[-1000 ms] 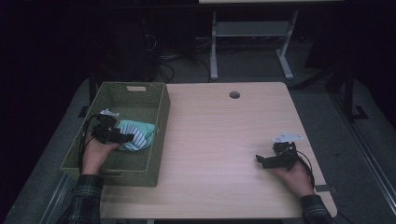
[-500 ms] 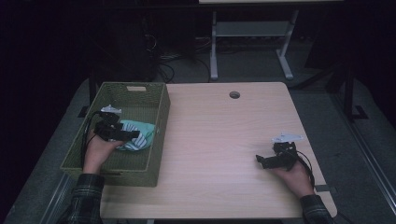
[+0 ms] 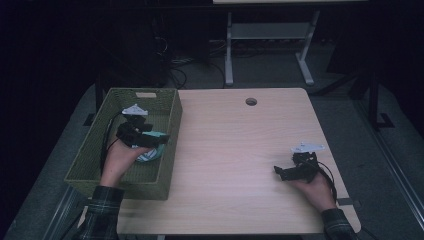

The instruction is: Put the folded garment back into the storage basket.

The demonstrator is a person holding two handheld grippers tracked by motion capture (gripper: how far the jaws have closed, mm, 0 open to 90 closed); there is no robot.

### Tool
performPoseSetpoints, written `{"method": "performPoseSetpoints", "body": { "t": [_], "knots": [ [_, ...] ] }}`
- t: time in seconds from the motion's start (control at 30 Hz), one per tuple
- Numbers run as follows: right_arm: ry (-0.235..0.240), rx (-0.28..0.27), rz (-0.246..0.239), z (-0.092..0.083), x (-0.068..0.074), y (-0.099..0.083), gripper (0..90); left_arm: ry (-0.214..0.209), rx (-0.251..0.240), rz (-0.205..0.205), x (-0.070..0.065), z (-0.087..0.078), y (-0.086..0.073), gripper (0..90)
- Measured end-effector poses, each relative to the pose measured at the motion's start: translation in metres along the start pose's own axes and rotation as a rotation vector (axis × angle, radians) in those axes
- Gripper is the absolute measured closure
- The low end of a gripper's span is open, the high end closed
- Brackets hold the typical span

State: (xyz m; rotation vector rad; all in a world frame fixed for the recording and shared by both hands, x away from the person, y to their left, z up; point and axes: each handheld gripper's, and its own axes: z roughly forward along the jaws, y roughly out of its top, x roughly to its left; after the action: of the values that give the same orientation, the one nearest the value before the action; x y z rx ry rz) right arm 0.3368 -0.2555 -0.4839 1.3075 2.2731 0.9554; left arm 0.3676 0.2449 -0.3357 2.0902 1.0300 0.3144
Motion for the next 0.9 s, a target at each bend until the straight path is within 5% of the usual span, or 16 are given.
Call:
{"method": "performPoseSetpoints", "body": {
  "t": [0.4,0.63,0.9],
  "knots": [
    [0.000,0.000,0.000,0.000,0.000,0.000,1.3,-0.060,-0.031,0.055,-0.053,0.021,0.020,15.5],
    [0.000,0.002,0.000,0.000,0.000,0.000,1.3,-0.092,-0.007,0.098,-0.082,0.047,0.024,15.5],
    [0.000,0.002,0.000,0.000,0.000,0.000,1.4,-0.116,0.029,0.134,-0.101,0.069,0.018,15.5]
  ]
}}
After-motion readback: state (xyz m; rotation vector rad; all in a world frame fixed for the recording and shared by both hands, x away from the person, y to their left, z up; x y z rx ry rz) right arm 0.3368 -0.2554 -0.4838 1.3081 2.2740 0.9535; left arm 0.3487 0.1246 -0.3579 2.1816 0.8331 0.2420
